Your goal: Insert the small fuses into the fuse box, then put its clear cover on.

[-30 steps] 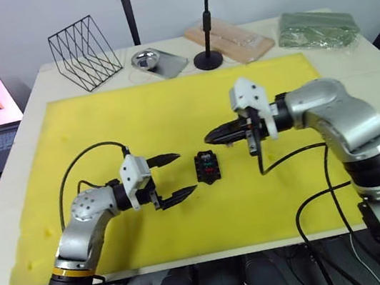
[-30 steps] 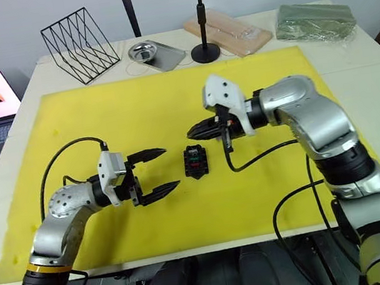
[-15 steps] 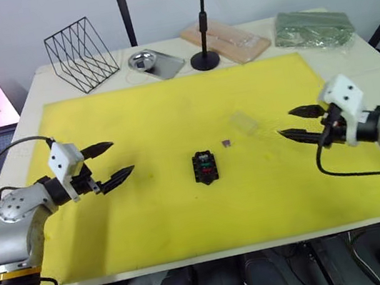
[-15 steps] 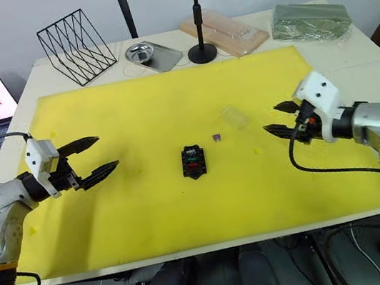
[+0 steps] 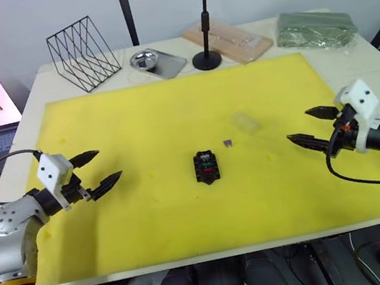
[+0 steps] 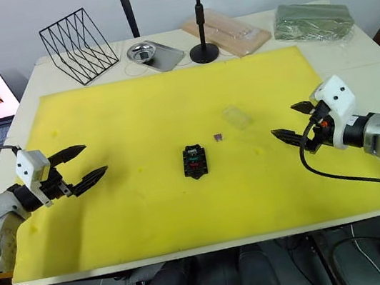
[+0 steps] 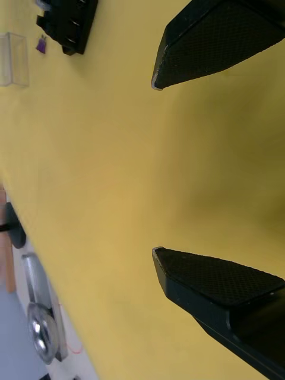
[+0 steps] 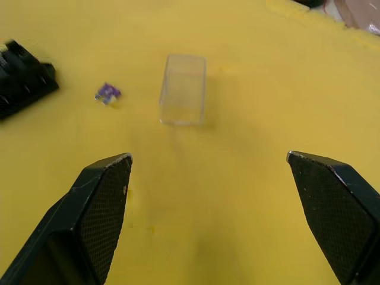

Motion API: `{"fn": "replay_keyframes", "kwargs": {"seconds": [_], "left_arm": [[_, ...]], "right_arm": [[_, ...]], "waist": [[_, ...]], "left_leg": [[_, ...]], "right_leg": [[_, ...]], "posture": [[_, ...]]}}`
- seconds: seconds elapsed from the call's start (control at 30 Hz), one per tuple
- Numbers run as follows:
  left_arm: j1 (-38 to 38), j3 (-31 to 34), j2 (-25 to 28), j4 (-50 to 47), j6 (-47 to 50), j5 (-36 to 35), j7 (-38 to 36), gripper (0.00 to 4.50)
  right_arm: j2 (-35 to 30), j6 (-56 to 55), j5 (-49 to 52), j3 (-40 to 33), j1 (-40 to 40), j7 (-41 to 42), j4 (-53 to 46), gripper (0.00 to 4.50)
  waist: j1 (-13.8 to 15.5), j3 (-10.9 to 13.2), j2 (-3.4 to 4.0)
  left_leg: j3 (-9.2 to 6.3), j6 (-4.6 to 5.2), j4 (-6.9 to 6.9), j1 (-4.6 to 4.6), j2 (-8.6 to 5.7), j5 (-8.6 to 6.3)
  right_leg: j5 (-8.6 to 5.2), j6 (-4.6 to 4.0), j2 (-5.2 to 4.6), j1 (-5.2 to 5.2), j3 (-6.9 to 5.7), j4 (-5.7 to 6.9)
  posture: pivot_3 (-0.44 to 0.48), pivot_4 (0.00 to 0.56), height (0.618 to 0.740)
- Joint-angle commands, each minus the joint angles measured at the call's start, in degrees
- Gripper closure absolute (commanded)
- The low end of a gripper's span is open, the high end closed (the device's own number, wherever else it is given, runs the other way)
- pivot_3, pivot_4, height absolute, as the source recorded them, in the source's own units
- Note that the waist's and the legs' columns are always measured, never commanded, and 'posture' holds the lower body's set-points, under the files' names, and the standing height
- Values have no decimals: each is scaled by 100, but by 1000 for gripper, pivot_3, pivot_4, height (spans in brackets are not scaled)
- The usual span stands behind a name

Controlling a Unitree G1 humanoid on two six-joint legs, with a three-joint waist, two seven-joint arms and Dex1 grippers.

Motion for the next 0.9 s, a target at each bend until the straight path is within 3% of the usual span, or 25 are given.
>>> {"fn": "replay_keyframes", "kwargs": {"seconds": [0.03, 0.27, 0.5, 0.73, 0.9], "left_arm": [[-280, -120, 89, -535, 192, -256, -157, 0], [-785, -949, -51, -1562, 557, -526, -651, 0], [-772, -1420, -294, -1837, 371, -346, -694, 0], [-742, -1469, -344, -1814, 381, -361, -673, 0], [-719, -1453, -353, -1838, 446, -411, -646, 0]], "right_arm": [[-72, 504, 482, 76, -398, 19, -266, 28], [356, 2239, 1445, 726, -1728, -190, 132, 28], [1623, 4162, 2342, 278, -2492, -1110, 646, 28], [2634, 4918, 2250, -699, -2995, -2062, 2005, 28], [2639, 4828, 2049, -618, -3126, -2170, 2613, 28]], "waist": [[0, 0, 0], [-27, 0, 0], [-7, 1, -1], [-15, 0, 0], [-20, 0, 1]], "left_leg": [[0, 0, 1, 0, 0, 0], [1, 0, -1, 0, 0, 0], [-3, 1, -6, -2, 1, 0], [-2, 1, -1, -1, -1, 0], [-2, 1, -3, -3, -2, 0]], "right_leg": [[0, 0, 0, 0, 0, 0], [0, 0, 1, 0, 0, -2], [1, -3, 2, -3, 0, -3], [3, -4, 3, -2, 0, 1], [3, -4, 3, -7, 1, 2]], "posture": [[0, 150, 740], [0, 150, 740], [0, 150, 740], [0, 150, 740], [0, 150, 740]]}}
